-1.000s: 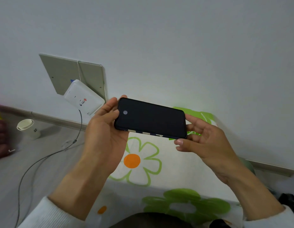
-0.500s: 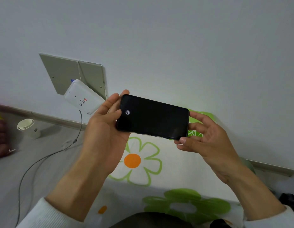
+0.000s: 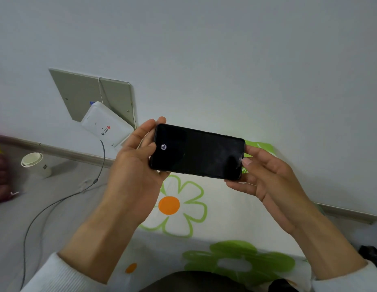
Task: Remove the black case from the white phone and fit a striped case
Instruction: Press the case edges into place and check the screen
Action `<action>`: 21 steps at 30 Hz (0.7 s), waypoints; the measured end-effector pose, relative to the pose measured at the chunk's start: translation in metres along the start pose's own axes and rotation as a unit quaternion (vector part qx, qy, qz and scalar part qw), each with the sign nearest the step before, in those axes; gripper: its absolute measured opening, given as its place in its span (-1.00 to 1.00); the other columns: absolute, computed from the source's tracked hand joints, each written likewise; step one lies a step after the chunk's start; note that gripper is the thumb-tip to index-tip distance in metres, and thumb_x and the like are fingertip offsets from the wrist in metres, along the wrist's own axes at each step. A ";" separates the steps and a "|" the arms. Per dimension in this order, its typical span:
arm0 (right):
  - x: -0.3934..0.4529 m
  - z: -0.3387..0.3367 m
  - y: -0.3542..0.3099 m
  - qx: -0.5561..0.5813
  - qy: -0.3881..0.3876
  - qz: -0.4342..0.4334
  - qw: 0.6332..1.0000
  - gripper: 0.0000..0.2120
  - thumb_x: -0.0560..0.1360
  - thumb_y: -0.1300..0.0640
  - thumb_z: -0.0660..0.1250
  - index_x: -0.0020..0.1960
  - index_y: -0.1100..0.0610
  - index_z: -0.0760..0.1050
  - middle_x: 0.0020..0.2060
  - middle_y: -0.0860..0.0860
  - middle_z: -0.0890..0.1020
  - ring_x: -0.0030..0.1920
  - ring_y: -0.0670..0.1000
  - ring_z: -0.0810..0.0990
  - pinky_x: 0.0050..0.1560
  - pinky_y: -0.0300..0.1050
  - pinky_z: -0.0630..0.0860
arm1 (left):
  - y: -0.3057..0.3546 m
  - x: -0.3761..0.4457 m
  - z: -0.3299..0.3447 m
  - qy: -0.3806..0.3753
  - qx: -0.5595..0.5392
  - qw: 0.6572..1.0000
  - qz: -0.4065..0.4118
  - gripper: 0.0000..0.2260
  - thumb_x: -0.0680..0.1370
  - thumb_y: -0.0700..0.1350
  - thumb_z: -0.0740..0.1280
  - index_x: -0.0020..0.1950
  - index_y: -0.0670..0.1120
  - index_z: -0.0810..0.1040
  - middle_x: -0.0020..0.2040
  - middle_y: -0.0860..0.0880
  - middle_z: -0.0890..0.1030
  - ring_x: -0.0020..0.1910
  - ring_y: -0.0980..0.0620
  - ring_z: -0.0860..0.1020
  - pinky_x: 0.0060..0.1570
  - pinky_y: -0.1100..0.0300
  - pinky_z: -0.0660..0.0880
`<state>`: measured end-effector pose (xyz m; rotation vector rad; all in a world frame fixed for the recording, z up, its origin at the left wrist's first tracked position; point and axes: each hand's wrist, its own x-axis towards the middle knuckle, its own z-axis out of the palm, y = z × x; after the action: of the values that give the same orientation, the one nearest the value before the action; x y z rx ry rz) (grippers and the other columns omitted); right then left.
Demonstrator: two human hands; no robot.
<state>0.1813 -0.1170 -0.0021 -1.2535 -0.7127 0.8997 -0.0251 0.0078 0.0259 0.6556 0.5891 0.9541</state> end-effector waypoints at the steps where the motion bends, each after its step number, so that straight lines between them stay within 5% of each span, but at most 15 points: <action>1: 0.000 0.000 0.000 0.013 -0.001 0.008 1.000 -0.73 0.60 0.25 0.28 0.25 0.10 0.58 0.01 0.16 0.68 -0.04 0.23 0.71 -0.05 0.06 0.65 | 0.000 0.000 0.000 0.003 0.008 1.000 -0.001 -0.56 0.65 -0.35 0.05 0.40 -0.02 0.52 0.27 0.11 0.68 0.29 0.03 0.61 0.16 -0.01 0.54; 8: 0.001 -0.001 -0.001 0.039 0.004 0.035 0.999 -0.78 0.60 0.20 0.26 0.16 0.08 0.64 -0.02 0.10 0.72 -0.08 0.18 0.72 -0.03 0.11 0.65 | -0.003 -0.001 0.000 0.015 0.024 0.999 -0.034 -0.66 0.65 -0.24 0.15 0.33 -0.04 0.58 0.23 0.02 0.71 0.23 0.02 0.65 0.20 0.03 0.54; 13: 0.001 -0.001 0.001 0.046 0.014 0.046 0.998 -0.73 0.57 0.10 0.31 0.22 0.17 0.57 -0.02 0.14 0.67 -0.05 0.20 0.71 -0.03 0.13 0.65 | -0.008 0.001 0.000 0.032 0.065 0.996 -0.049 -0.73 0.65 -0.10 0.22 0.23 -0.09 0.65 -0.01 0.00 0.76 -0.02 0.06 0.71 0.03 0.12 0.56; 18: -0.001 0.001 0.000 0.037 0.013 0.053 0.998 -0.51 0.40 -0.07 0.41 0.20 0.22 0.54 -0.02 0.16 0.67 -0.06 0.20 0.71 -0.04 0.13 0.65 | -0.011 0.002 -0.001 0.034 0.152 0.985 -0.074 -0.64 0.66 0.08 0.20 0.18 -0.10 0.68 0.16 -0.12 0.73 0.21 -0.09 0.65 0.29 -0.05 0.52; 21: -0.002 0.003 0.001 0.035 0.012 0.052 0.998 -0.62 0.39 -0.10 0.41 0.08 0.14 0.58 -0.03 0.16 0.67 -0.07 0.21 0.71 -0.02 0.16 0.64 | -0.013 0.000 0.000 0.025 0.194 0.977 -0.085 -0.63 0.65 0.11 0.21 0.16 -0.08 0.70 0.20 -0.16 0.71 0.23 -0.12 0.64 0.24 -0.07 0.56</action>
<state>0.1781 -0.1172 -0.0024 -1.2464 -0.5957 0.9853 -0.0181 0.0026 0.0167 0.9136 0.8734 0.7009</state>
